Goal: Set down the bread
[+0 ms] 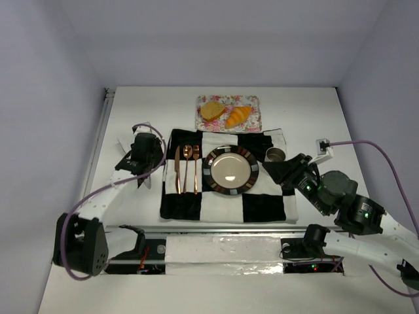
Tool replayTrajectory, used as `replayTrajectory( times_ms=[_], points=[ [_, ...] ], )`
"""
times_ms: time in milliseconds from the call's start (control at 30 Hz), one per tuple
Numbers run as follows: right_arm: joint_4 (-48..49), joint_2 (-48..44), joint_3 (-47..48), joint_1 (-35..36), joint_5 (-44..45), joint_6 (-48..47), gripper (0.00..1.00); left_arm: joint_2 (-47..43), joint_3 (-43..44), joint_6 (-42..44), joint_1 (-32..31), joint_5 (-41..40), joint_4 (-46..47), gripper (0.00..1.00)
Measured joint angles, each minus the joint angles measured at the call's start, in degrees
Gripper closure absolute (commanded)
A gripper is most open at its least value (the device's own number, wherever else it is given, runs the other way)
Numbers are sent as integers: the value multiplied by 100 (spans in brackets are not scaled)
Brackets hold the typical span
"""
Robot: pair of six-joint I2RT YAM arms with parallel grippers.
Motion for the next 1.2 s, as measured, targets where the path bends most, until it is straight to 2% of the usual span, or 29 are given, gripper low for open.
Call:
replayTrajectory(
  times_ms=[200, 367, 767, 967, 1033, 1100, 1167, 1200],
  points=[
    [105, 39, -258, 0, -136, -4, 66, 1134, 321, 164, 549, -177, 138, 53],
    [212, 96, -348, 0, -258, -26, 66, 1976, 796, 413, 660, -409, 466, 55],
    [195, 157, -348, 0, -452, -28, 65, 3698, 1453, 916, 772, -678, 1139, 67],
    [76, 114, -348, 0, -435, 11, 64, 3952, 1722, 1016, 848, -656, 1399, 86],
    [-11, 125, -345, 0, -413, 20, 64, 4013, 1727, 1036, 874, -640, 1484, 100],
    [-96, 131, -334, 0, -367, 22, 61, 4065, 1725, 1078, 894, -636, 1541, 100],
    [-168, 144, -302, 0, -313, 28, 51, 4072, 1725, 1086, 907, -643, 1567, 100],
    [-197, 164, -267, 0, -286, 33, 51, 4070, 1725, 1084, 916, -643, 1567, 100]
  ],
)
